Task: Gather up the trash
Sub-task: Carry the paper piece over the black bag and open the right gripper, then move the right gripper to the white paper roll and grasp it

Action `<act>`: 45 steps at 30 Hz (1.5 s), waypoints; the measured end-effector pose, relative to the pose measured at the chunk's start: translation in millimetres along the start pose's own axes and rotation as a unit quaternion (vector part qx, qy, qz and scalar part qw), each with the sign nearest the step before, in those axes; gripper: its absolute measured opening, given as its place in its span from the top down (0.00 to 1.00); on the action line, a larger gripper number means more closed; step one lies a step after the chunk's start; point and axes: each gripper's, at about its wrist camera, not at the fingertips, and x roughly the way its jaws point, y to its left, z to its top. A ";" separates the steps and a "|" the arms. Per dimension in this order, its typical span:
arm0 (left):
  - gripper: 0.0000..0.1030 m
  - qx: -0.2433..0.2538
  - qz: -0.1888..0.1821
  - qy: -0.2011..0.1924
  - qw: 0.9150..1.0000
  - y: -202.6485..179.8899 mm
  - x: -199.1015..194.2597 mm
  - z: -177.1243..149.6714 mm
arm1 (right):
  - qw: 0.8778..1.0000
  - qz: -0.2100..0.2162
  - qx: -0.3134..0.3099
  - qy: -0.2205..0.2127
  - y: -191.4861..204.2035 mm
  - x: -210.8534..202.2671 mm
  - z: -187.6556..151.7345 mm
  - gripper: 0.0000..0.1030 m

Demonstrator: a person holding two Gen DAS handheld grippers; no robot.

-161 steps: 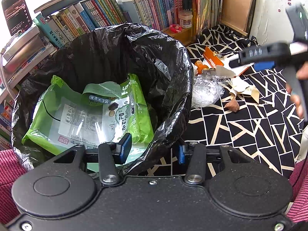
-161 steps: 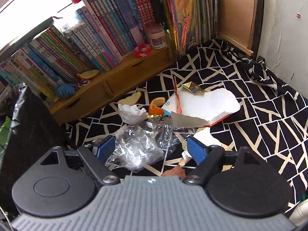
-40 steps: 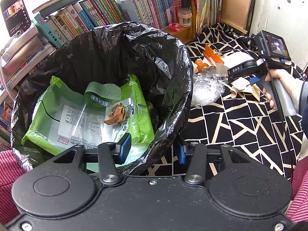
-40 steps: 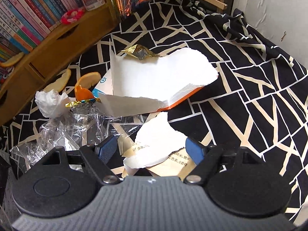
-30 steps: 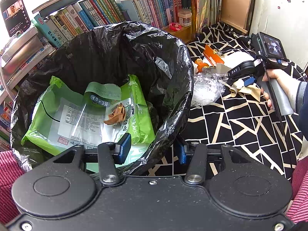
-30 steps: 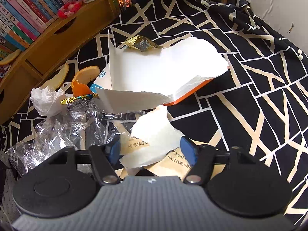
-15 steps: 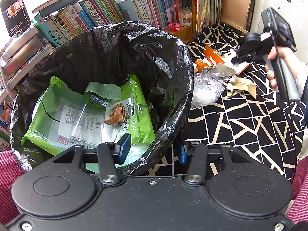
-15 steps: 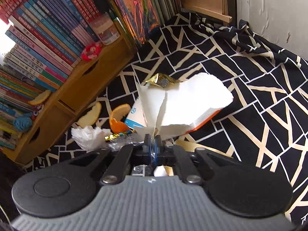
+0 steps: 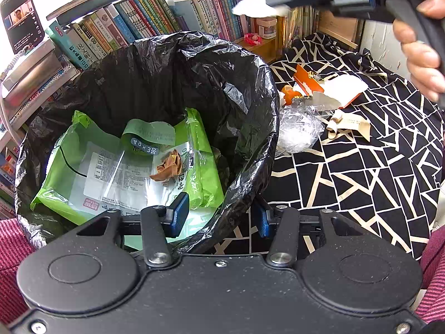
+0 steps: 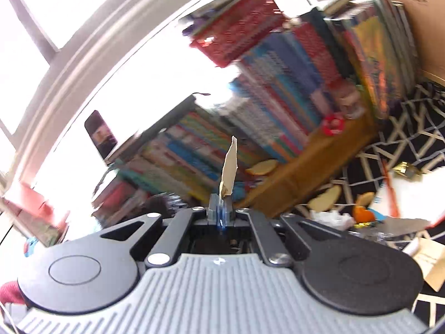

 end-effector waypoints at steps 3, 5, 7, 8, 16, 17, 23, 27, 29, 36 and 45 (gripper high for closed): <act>0.55 0.001 0.001 0.000 1.000 -0.5 -0.1 0.4 | 0.997 0.050 -0.044 0.022 37.2 8.4 -7.8 0.96; 0.55 0.001 0.001 0.001 1.000 -0.4 -0.2 0.6 | 0.995 0.076 -0.052 0.043 51.5 17.5 -15.2 0.96; 0.55 0.001 0.001 0.000 1.000 -0.4 -0.3 0.6 | 0.992 0.090 -0.058 0.065 60.4 27.9 -24.0 0.94; 0.55 0.001 0.001 0.001 1.000 -0.4 -0.3 0.6 | 0.991 0.094 -0.060 0.077 63.1 34.0 -28.2 0.93; 0.55 0.001 0.001 0.001 1.000 0.1 0.1 0.7 | 0.987 0.102 -0.046 0.112 57.6 42.5 -49.0 0.42; 0.55 0.001 0.001 0.001 1.000 0.1 0.3 0.7 | 0.988 0.101 -0.044 0.107 55.9 41.0 -46.5 0.41; 0.54 0.001 -0.002 0.001 1.000 0.5 0.5 0.9 | 0.995 0.074 -0.024 0.065 38.0 30.3 -30.0 0.32; 0.54 -0.001 0.000 0.004 1.000 1.7 1.4 0.6 | 0.999 0.034 -0.017 0.031 24.2 20.1 -20.0 0.17; 0.54 -0.004 -0.002 0.004 1.000 2.6 1.8 0.8 | 0.999 0.031 -0.005 0.013 15.0 12.8 -13.9 0.16; 0.54 -0.004 -0.001 0.004 1.000 1.6 1.0 0.5 | 0.984 -0.164 -0.061 -0.027 -22.1 2.7 0.9 0.05; 0.54 -0.003 0.000 0.003 1.000 0.5 0.0 0.5 | 0.904 -0.371 -0.146 0.152 -139.0 36.9 -36.2 0.03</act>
